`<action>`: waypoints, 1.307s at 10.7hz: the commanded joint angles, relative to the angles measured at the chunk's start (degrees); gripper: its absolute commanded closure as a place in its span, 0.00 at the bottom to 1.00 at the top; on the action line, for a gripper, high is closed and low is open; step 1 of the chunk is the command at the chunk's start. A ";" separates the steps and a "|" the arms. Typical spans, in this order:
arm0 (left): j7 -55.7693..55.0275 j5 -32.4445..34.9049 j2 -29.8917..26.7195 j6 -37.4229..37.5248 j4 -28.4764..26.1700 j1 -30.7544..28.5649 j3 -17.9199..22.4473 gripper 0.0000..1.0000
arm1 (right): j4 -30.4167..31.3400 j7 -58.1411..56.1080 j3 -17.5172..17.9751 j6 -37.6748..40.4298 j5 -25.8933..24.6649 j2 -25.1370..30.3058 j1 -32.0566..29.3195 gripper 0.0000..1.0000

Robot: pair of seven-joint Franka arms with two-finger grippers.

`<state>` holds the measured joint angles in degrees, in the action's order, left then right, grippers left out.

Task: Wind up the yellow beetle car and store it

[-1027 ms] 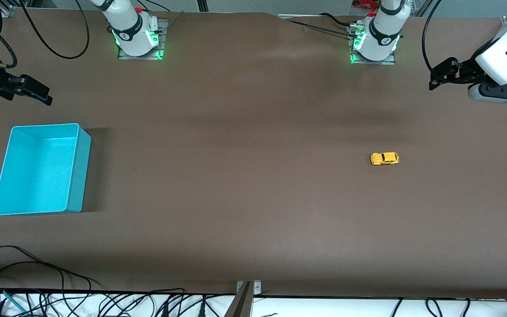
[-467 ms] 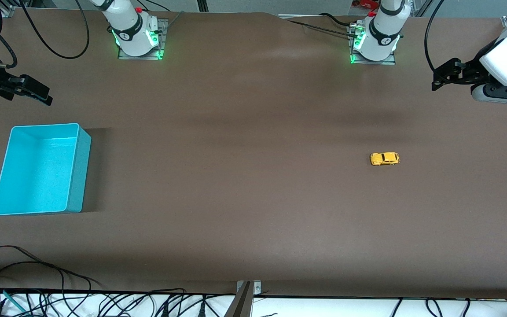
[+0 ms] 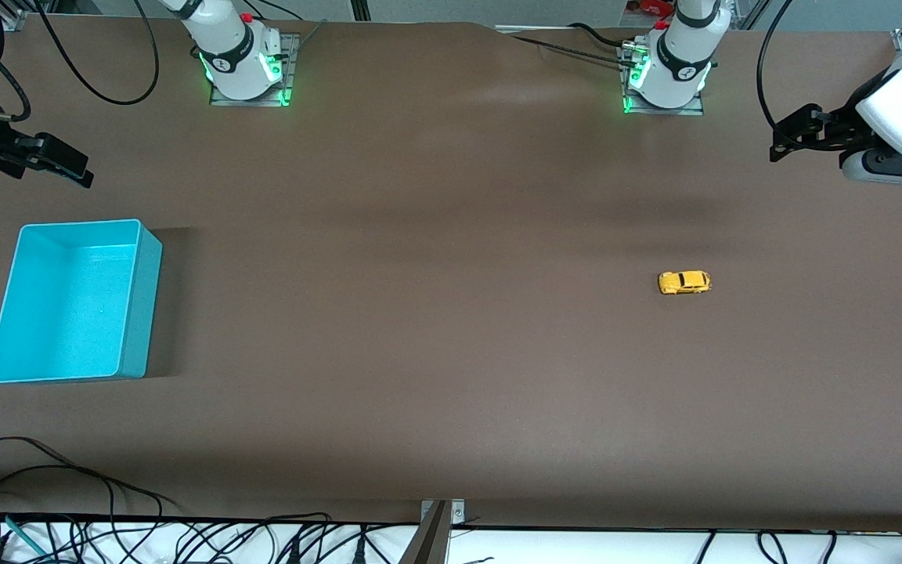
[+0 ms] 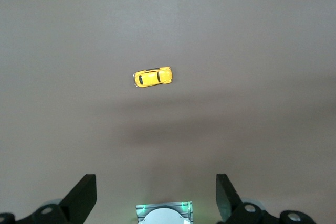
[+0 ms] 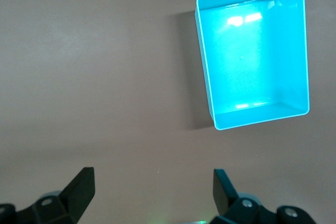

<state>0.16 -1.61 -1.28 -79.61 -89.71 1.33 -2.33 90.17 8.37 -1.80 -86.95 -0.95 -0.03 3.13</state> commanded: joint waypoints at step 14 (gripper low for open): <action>-0.34 -0.33 4.70 -3.97 0.33 -4.32 -0.31 0.00 | -0.96 -0.11 -0.22 1.26 0.77 0.29 -0.05 0.00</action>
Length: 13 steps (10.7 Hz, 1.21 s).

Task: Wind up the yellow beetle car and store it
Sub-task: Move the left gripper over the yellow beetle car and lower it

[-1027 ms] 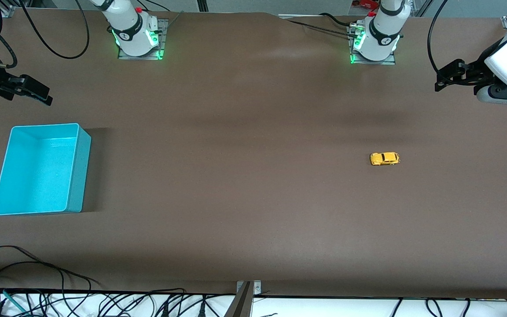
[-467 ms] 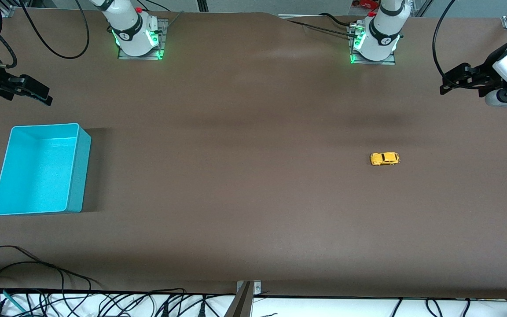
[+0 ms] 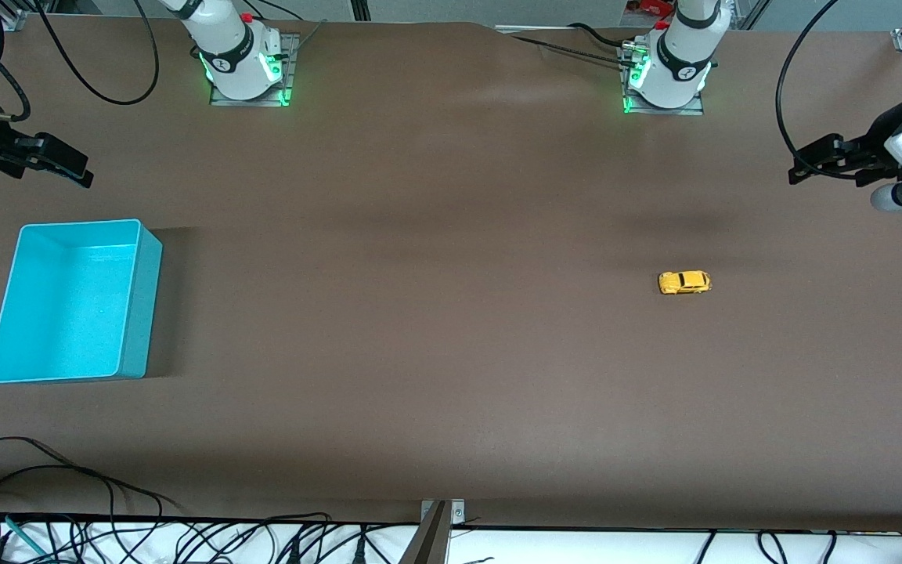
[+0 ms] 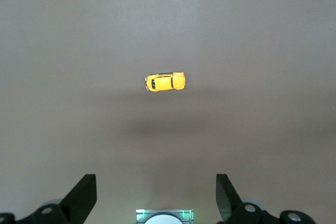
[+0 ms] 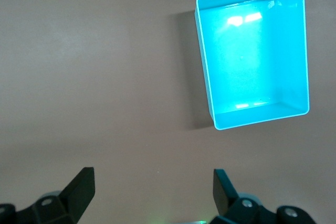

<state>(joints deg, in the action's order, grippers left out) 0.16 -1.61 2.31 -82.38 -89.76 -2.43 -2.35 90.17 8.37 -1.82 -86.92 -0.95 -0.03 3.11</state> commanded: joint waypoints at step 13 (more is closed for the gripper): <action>-0.25 -0.50 7.89 -26.30 -19.80 -1.00 0.50 0.00 | -0.96 -0.11 -0.02 0.87 0.68 0.20 -0.04 0.00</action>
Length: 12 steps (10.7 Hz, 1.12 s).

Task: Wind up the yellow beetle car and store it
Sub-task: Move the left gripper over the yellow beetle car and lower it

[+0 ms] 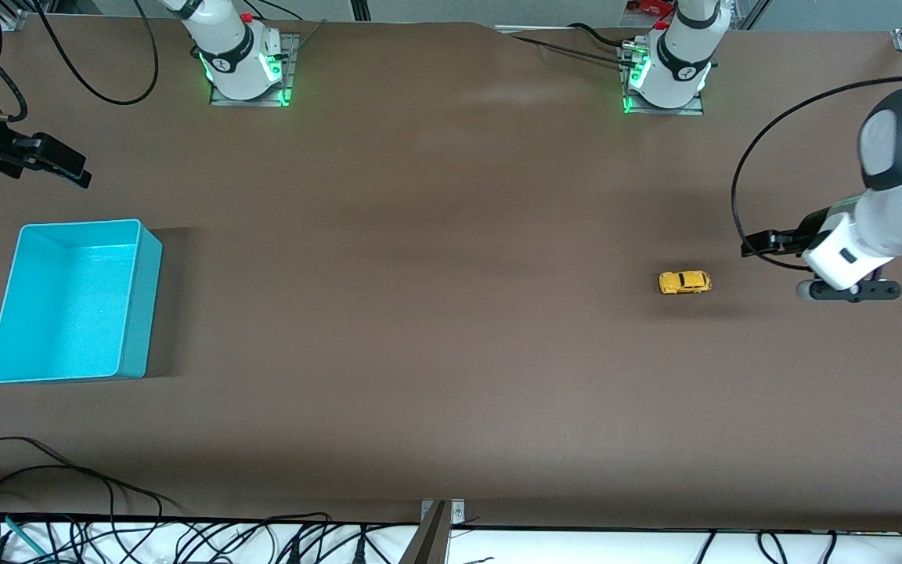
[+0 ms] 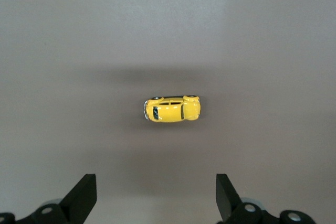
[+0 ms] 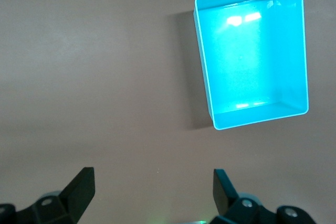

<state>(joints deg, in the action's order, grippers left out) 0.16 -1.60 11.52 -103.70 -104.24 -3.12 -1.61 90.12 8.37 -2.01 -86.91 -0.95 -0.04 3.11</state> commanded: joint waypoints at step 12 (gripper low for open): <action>38.77 -0.24 -0.63 -29.28 -25.22 0.48 -0.58 0.00 | -0.91 -0.11 0.17 0.96 0.68 0.22 -0.03 0.00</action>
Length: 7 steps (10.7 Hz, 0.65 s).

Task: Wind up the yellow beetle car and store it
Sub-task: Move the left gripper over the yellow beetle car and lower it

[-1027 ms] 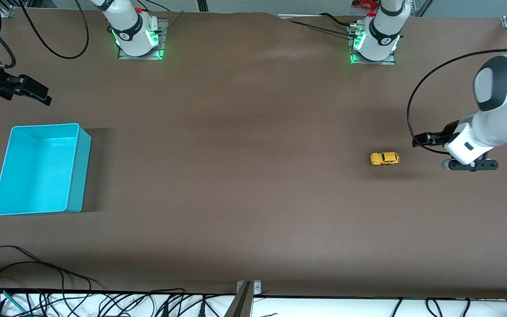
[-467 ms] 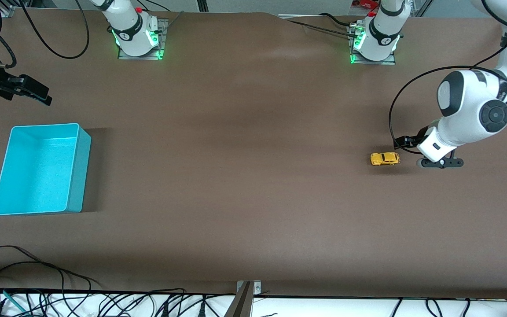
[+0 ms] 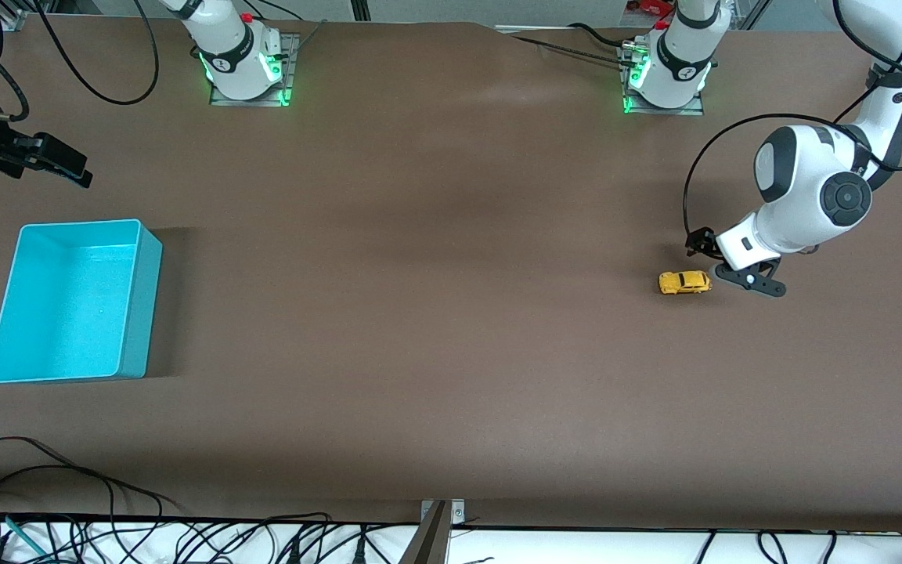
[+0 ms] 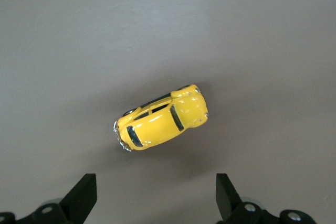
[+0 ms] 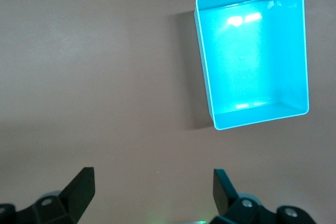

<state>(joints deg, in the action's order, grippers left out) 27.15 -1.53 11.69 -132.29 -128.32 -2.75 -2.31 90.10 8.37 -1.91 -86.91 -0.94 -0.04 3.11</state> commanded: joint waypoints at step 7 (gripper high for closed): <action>58.31 -0.32 5.08 -12.00 -1.67 0.47 0.11 0.00 | -0.89 -0.02 -0.03 1.05 0.77 0.21 -0.04 0.00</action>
<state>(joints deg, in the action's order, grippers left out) 76.82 -1.51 15.42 -140.93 -129.77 -2.67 -2.35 90.10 8.37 -1.90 -86.90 -0.94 -0.04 3.12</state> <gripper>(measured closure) 0.000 0.000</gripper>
